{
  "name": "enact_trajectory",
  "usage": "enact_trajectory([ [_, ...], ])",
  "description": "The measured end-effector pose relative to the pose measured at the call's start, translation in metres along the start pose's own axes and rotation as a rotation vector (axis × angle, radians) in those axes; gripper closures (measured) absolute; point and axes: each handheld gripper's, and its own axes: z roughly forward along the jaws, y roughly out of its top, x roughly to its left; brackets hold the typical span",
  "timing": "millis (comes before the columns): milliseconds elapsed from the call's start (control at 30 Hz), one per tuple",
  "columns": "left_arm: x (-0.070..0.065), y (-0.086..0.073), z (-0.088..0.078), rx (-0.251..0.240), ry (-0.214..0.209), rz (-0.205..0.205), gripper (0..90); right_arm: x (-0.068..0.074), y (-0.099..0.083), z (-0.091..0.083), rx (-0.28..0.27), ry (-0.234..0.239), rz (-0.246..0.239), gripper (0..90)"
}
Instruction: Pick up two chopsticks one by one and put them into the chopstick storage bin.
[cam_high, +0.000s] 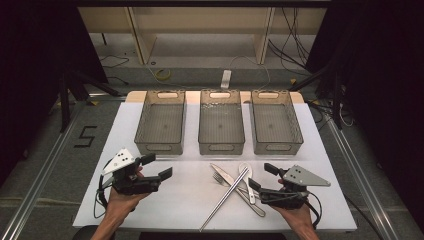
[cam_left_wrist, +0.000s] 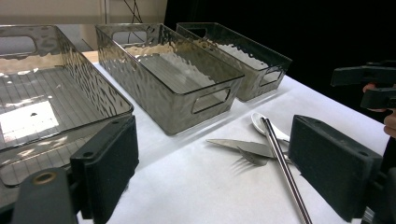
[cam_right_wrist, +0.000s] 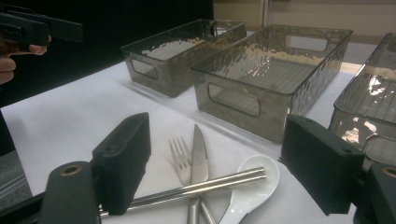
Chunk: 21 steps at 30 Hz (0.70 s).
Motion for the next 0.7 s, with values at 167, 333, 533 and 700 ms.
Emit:
enact_trajectory([
  [167,-0.001,0.000,0.001,0.010,0.005,-0.001,15.4,0.000,0.001,-0.001,-0.005,-0.005,-0.004,25.3],
  [333,-0.002,-0.001,0.002,0.010,0.017,0.003,15.9,0.000,0.002,-0.002,-0.012,-0.008,-0.003,25.3],
  [533,-0.005,0.000,0.007,0.047,0.010,0.023,16.1,0.001,0.003,-0.004,-0.020,-0.012,-0.012,25.3],
  [700,-0.009,0.004,0.021,0.148,-0.011,0.046,17.5,-0.001,0.003,-0.003,-0.011,-0.012,-0.009,24.8],
])
